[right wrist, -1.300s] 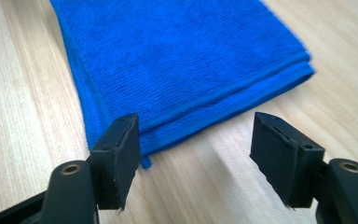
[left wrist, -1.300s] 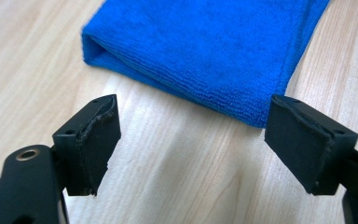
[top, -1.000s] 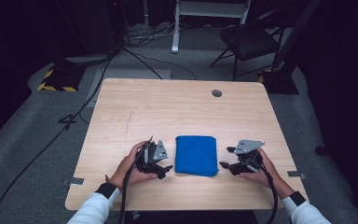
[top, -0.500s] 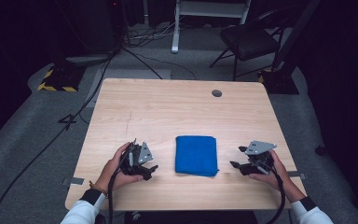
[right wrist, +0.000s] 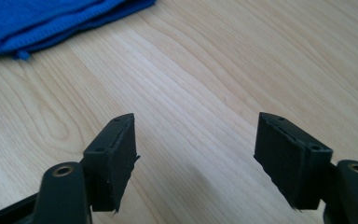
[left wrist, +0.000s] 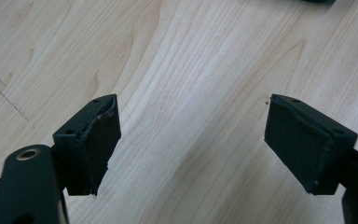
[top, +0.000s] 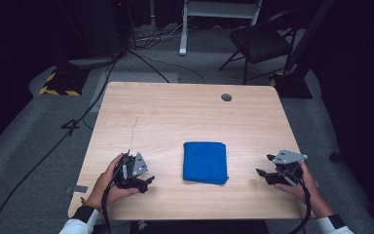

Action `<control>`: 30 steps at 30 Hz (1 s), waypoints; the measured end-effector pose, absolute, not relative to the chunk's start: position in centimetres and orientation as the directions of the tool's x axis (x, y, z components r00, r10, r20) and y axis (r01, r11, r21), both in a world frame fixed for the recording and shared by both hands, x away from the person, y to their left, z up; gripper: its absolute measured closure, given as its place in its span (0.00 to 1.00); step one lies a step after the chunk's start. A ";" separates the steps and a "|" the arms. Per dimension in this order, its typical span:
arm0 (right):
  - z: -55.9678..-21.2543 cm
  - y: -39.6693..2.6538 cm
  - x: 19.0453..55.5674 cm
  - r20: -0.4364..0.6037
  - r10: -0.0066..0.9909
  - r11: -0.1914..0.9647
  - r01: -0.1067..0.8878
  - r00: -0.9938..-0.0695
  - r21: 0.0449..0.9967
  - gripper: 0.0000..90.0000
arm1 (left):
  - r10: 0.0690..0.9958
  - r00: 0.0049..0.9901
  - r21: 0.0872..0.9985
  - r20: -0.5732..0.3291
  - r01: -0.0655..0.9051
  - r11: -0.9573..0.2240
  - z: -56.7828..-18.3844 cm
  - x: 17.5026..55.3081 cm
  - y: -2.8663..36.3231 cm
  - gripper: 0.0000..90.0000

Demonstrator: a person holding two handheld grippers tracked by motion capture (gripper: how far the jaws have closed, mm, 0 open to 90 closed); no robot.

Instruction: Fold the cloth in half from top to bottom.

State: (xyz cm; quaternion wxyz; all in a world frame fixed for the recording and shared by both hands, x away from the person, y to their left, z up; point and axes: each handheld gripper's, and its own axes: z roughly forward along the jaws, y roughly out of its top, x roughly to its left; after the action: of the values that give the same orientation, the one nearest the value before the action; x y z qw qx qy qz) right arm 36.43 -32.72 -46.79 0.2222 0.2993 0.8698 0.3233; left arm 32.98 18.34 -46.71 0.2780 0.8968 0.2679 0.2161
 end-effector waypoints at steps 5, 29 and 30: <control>-47.4 -34.1 36.1 -0.193 0.686 0.607 0.406 -0.702 0.683 0.33 | 0.608 0.753 0.604 0.253 0.368 -0.707 -47.1 32.8 19.0 0.21; -49.4 -39.6 34.7 -0.113 0.780 0.501 0.506 -0.615 0.702 0.31 | 0.690 0.703 0.631 0.171 0.460 -0.625 -48.7 32.1 22.9 0.20; -49.4 -39.7 34.6 -0.104 0.785 0.491 0.511 -0.611 0.706 0.31 | 0.697 0.699 0.635 0.163 0.466 -0.616 -48.7 32.1 23.1 0.20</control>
State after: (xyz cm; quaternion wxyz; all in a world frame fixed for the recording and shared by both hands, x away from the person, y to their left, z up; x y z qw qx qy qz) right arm 34.62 -39.74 -49.44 0.2118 0.3870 0.8371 0.3236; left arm 32.11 23.09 -48.74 0.2862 0.8760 0.3318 0.2014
